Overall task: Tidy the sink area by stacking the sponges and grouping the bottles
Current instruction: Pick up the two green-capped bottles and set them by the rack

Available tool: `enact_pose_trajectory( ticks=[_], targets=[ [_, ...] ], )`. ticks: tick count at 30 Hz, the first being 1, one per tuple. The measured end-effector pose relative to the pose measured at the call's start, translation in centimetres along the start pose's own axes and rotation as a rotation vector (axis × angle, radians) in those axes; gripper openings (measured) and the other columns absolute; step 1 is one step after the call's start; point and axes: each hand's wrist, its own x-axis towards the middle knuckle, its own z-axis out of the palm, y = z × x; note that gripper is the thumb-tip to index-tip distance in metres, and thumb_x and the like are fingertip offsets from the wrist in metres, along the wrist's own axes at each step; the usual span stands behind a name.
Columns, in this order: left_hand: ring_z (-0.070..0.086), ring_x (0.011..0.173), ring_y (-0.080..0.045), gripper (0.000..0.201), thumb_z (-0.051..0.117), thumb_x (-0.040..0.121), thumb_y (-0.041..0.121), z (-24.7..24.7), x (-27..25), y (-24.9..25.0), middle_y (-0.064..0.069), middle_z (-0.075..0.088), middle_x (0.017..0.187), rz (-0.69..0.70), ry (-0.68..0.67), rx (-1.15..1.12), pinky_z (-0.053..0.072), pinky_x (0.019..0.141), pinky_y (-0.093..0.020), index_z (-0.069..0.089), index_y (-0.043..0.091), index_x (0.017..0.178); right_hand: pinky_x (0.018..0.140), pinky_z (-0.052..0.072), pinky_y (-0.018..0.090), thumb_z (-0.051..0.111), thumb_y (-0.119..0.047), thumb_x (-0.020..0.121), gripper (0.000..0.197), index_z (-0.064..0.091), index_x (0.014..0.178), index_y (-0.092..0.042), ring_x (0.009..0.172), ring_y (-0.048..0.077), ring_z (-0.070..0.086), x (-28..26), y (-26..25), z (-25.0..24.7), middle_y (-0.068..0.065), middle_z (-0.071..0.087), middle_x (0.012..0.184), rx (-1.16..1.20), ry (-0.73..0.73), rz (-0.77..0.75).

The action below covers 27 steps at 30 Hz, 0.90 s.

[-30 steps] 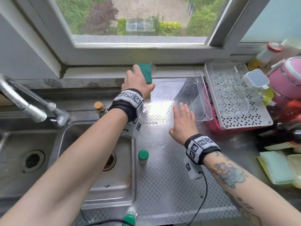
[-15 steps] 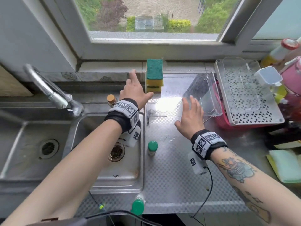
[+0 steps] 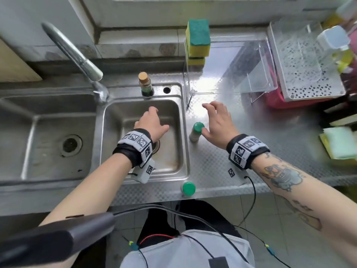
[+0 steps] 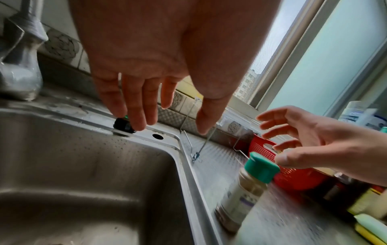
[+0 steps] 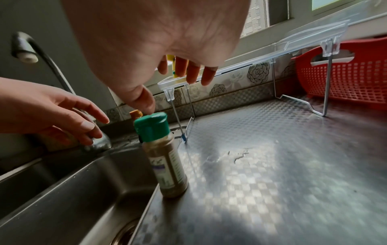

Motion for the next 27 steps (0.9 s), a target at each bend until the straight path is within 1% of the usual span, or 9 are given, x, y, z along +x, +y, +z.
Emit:
enact_pose_trajectory(
  ticks=[6,10,14,17,19,20,22,24,27],
  targets=[
    [0.054,0.118,-0.033,0.061,0.063,0.083,0.034,1.1,-1.1,-1.0,-0.012,0.054,0.13,0.073,-0.078,0.033,0.042,0.102,-0.047,0.037,0.012,0.134,0.108,0.032,0.044,0.063,-0.01,0.074,0.07,0.039,0.139,-0.007,0.125,0.036,0.039,-2.1,-1.9,0.8,0.02,0.038,0.139,0.024,0.005,0.081],
    [0.055,0.117,-0.034,0.062,0.063,0.083,0.034,1.5,-1.5,-1.5,-0.013,0.054,0.131,0.128,-0.118,0.055,0.043,0.101,-0.047,0.037,0.011,0.134,0.107,0.032,0.042,0.06,-0.008,0.071,0.069,0.041,0.137,-0.005,0.121,0.037,0.041,-3.2,-2.4,1.0,0.021,0.039,0.135,0.042,0.071,0.12],
    [0.054,0.119,-0.033,0.063,0.064,0.082,0.034,2.1,-1.8,-1.7,-0.012,0.053,0.131,0.174,-0.157,0.06,0.042,0.103,-0.047,0.038,0.012,0.135,0.107,0.035,0.042,0.062,-0.01,0.073,0.064,0.044,0.134,-0.005,0.117,0.035,0.043,-4.5,-2.7,1.1,0.02,0.042,0.131,0.059,0.103,0.11],
    [0.054,0.118,-0.034,0.065,0.066,0.081,0.036,2.6,-1.9,-1.6,-0.012,0.052,0.132,0.221,-0.195,0.066,0.043,0.102,-0.047,0.038,0.014,0.135,0.101,0.041,0.036,0.065,-0.017,0.08,0.049,0.052,0.126,-0.006,0.111,0.029,0.051,-6.3,-3.3,0.6,0.016,0.048,0.124,0.169,0.12,0.028],
    [0.055,0.117,-0.033,0.064,0.066,0.081,0.036,2.9,-2.0,-1.6,-0.012,0.052,0.131,0.243,-0.198,0.079,0.044,0.102,-0.047,0.039,0.014,0.135,0.089,0.05,0.035,0.062,-0.035,0.085,0.043,0.056,0.119,-0.009,0.098,0.018,0.056,-7.9,-3.9,0.0,0.009,0.055,0.116,0.198,0.038,-0.084],
    [0.055,0.117,-0.033,0.063,0.066,0.081,0.036,3.0,-2.0,-1.5,-0.012,0.053,0.13,0.249,-0.199,0.086,0.044,0.101,-0.047,0.04,0.014,0.135,0.086,0.052,0.034,0.058,-0.048,0.085,0.05,0.056,0.119,-0.011,0.094,0.013,0.056,-8.7,-4.1,-0.2,0.006,0.057,0.114,0.171,-0.049,-0.133],
    [0.055,0.116,-0.033,0.063,0.066,0.082,0.035,3.2,-1.9,-1.4,-0.012,0.053,0.129,0.259,-0.205,0.103,0.045,0.1,-0.046,0.04,0.014,0.135,0.09,0.052,0.032,0.054,-0.067,0.079,0.07,0.053,0.126,-0.015,0.099,0.011,0.055,-10.3,-4.3,-0.3,0.002,0.058,0.118,0.062,-0.252,-0.202],
    [0.056,0.115,-0.033,0.063,0.066,0.082,0.035,3.5,-1.9,-1.3,-0.012,0.053,0.129,0.264,-0.21,0.117,0.045,0.1,-0.046,0.04,0.013,0.135,0.097,0.048,0.032,0.059,-0.074,0.072,0.084,0.047,0.133,-0.018,0.11,0.014,0.055,-11.6,-4.3,0.5,0.0,0.056,0.126,-0.038,-0.41,-0.243],
    [0.056,0.114,-0.033,0.064,0.066,0.082,0.033,4.1,-2.0,-1.1,-0.012,0.053,0.128,0.267,-0.219,0.123,0.045,0.1,-0.047,0.038,0.013,0.136,0.1,0.046,0.035,0.065,-0.074,0.066,0.091,0.042,0.136,-0.021,0.116,0.016,0.054,-12.4,-4.3,2.3,-0.002,0.054,0.132,-0.046,-0.532,-0.256]
  ],
)
